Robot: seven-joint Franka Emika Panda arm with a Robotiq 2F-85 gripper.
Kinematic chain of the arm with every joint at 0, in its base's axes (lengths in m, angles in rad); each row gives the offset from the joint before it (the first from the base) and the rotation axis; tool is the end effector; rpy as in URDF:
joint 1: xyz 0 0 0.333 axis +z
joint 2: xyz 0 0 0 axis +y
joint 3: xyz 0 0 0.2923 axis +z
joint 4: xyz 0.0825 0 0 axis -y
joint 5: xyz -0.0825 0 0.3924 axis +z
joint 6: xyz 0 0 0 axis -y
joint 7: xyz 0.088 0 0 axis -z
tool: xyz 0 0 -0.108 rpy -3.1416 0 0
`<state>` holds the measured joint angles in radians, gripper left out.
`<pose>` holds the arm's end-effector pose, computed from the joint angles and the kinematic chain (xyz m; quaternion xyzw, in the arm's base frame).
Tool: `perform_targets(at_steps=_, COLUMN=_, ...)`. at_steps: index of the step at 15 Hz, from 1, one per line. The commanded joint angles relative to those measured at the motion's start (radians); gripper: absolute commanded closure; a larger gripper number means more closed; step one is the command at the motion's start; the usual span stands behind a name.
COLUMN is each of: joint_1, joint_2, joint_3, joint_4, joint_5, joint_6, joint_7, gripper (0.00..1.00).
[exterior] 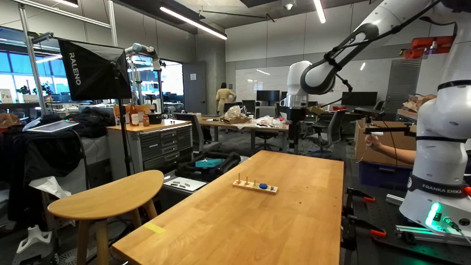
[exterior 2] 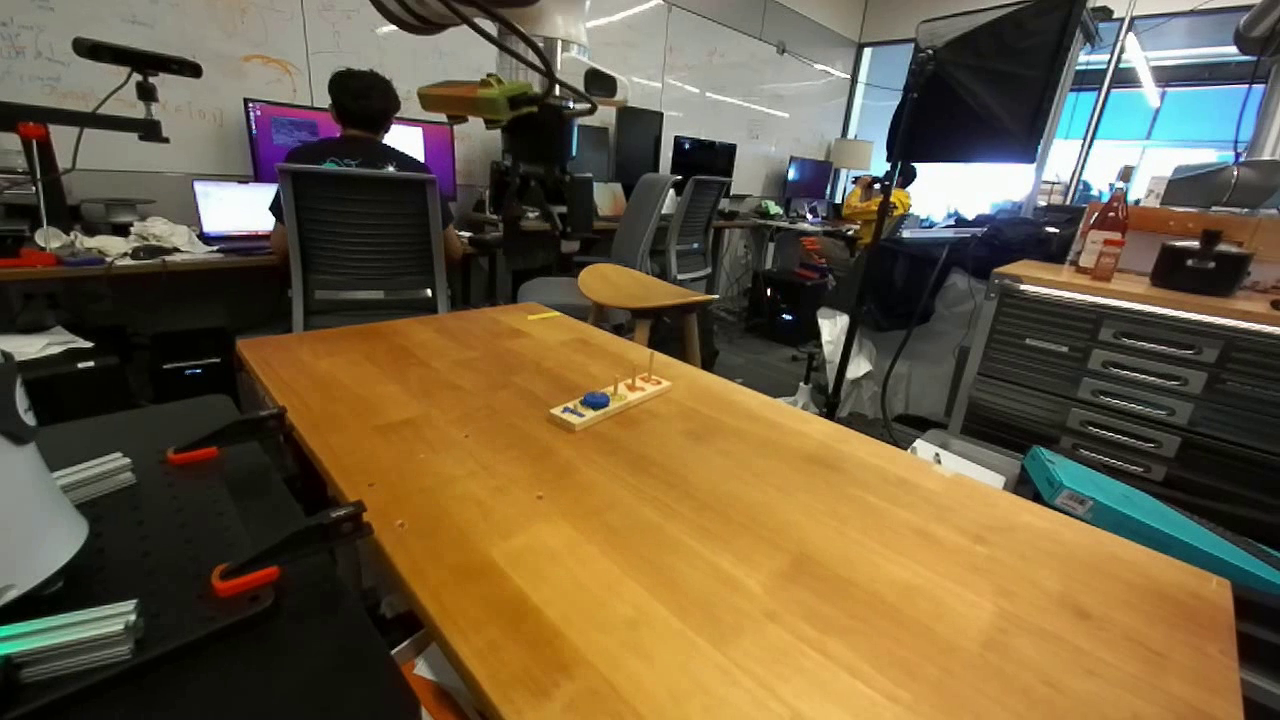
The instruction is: Detach the blue disc from the wooden rack and put it on the table
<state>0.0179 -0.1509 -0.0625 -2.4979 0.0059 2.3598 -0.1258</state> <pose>0.4644 -0.0201 0.3113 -0.9992 -0.0388 -0.0068 0.0062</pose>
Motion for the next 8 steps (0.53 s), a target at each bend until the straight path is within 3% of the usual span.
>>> perform_targets(at_steps=1, joint_1=-0.001, joint_2=0.238, joint_3=0.034, joint_4=0.171, joint_5=0.000, joint_6=0.079, joint_7=0.061, gripper=0.00)
perform_targets(at_steps=8, joint_1=0.003, joint_2=0.499, joint_3=0.043, joint_4=0.320, joint_5=-0.024, joint_6=0.136, joint_7=0.116, gripper=0.00)
